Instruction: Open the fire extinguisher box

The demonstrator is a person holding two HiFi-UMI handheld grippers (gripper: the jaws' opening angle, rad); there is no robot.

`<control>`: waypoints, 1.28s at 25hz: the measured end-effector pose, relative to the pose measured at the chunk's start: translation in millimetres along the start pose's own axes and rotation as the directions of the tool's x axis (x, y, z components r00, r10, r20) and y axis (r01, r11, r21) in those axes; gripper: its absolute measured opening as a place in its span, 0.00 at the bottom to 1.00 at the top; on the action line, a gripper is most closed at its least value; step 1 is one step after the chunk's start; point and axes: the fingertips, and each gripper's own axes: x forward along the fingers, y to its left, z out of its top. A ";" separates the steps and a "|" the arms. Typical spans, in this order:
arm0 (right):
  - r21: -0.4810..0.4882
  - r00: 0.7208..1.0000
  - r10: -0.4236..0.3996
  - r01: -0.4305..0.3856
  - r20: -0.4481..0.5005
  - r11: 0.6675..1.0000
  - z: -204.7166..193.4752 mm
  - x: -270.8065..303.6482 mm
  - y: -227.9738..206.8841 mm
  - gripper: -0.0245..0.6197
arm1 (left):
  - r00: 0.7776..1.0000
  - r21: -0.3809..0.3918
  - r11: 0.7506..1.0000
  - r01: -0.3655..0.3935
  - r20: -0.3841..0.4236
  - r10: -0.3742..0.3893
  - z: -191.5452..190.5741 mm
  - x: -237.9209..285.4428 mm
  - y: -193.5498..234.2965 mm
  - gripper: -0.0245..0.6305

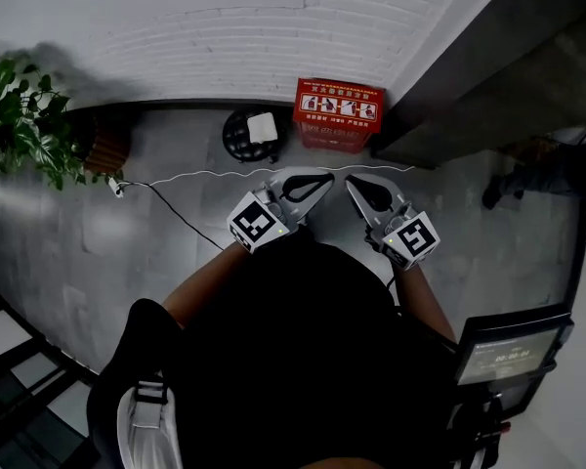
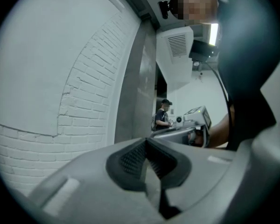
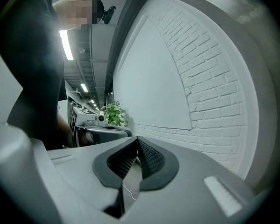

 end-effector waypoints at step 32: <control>0.089 0.994 0.098 -0.094 -0.047 0.992 10.1 105.1 -182.1 0.05 | 0.986 -0.040 0.988 -0.150 -0.073 0.147 -10.2 94.4 184.2 0.04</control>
